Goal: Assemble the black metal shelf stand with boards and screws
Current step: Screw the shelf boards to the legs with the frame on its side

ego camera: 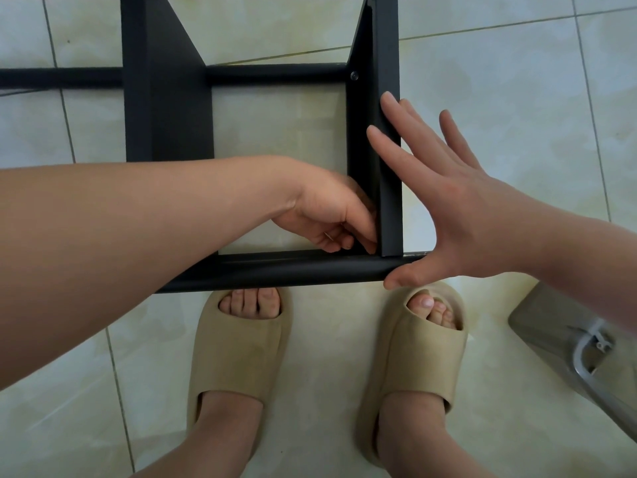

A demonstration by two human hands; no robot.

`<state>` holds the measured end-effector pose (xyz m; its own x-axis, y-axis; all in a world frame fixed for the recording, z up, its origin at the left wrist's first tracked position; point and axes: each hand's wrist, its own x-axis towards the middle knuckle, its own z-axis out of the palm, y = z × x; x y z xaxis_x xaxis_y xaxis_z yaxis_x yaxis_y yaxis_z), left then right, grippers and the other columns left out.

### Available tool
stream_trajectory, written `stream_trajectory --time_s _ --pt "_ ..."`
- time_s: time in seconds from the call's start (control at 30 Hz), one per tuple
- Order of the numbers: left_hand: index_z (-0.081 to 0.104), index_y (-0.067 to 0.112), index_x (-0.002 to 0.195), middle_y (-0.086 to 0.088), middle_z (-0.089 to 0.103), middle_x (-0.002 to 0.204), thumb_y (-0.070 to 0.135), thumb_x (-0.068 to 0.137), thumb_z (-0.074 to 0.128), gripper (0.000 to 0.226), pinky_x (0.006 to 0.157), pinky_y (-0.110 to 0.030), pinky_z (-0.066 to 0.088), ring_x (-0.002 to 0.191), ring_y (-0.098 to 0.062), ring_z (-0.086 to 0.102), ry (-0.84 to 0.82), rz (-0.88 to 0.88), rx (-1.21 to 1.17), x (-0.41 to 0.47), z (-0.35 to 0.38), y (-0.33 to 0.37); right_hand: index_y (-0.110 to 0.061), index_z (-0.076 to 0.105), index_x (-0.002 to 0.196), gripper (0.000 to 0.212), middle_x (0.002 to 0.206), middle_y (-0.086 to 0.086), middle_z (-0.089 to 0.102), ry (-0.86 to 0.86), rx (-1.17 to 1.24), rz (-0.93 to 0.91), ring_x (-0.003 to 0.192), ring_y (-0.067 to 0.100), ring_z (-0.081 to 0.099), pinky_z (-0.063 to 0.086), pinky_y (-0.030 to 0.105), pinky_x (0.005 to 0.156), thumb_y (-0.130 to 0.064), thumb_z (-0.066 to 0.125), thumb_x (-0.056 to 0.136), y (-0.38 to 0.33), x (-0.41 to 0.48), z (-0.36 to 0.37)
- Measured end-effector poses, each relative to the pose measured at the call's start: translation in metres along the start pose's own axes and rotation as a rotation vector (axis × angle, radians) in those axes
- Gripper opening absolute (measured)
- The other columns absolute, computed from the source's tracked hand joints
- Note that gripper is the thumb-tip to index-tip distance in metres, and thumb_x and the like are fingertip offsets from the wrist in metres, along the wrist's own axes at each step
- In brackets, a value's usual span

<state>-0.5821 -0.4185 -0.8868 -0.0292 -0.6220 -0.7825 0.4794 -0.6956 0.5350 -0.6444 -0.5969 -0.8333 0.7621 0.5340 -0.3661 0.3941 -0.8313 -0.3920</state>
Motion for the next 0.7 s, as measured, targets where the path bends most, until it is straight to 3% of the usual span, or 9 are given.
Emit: stream_trajectory --time_s 0.17,0.27,0.47,0.7 --pt "0.062 0.015 0.074 0.005 0.06 0.059 -0.005 0.089 0.06 0.025 0.062 -0.02 0.04 0.059 -0.008 0.047 -0.005 0.011 -0.035 -0.0005 -0.0001 0.0008 -0.011 -0.001 0.162 0.14 0.167 0.014 -0.016 0.002 -0.002 0.0 0.155 0.027 -0.016 -0.012 0.05 0.123 -0.085 0.061 0.061 0.0006 -0.0004 0.0007" --pt "0.06 0.015 0.078 0.003 0.058 0.064 -0.006 0.088 0.058 0.023 0.066 -0.022 0.043 0.063 -0.009 0.051 -0.027 0.014 -0.091 -0.0014 -0.0007 0.0012 -0.011 0.0 0.162 0.14 0.167 0.014 -0.016 0.006 -0.002 -0.002 0.155 0.026 -0.016 -0.012 0.051 0.123 -0.085 0.061 0.061 0.0008 -0.0001 0.001" --pt "0.069 0.019 0.083 0.006 0.068 0.075 0.01 0.092 0.063 0.014 0.069 -0.025 0.043 0.067 -0.011 0.05 -0.007 -0.042 0.029 -0.0017 -0.0012 0.0012 -0.01 0.0 0.162 0.139 0.167 0.014 -0.016 0.005 -0.007 -0.003 0.155 0.027 -0.016 -0.012 0.051 0.123 -0.087 0.058 0.062 0.0007 0.0001 0.0012" --pt "0.068 0.016 0.076 0.004 0.065 0.065 -0.002 0.088 0.064 0.022 0.065 -0.022 0.04 0.06 -0.009 0.049 0.0 0.019 0.016 0.0005 -0.0019 0.0006 -0.011 -0.001 0.162 0.14 0.167 0.014 -0.017 0.0 -0.002 0.0 0.155 0.027 -0.016 -0.011 0.051 0.124 -0.086 0.06 0.061 0.001 0.0001 0.0011"
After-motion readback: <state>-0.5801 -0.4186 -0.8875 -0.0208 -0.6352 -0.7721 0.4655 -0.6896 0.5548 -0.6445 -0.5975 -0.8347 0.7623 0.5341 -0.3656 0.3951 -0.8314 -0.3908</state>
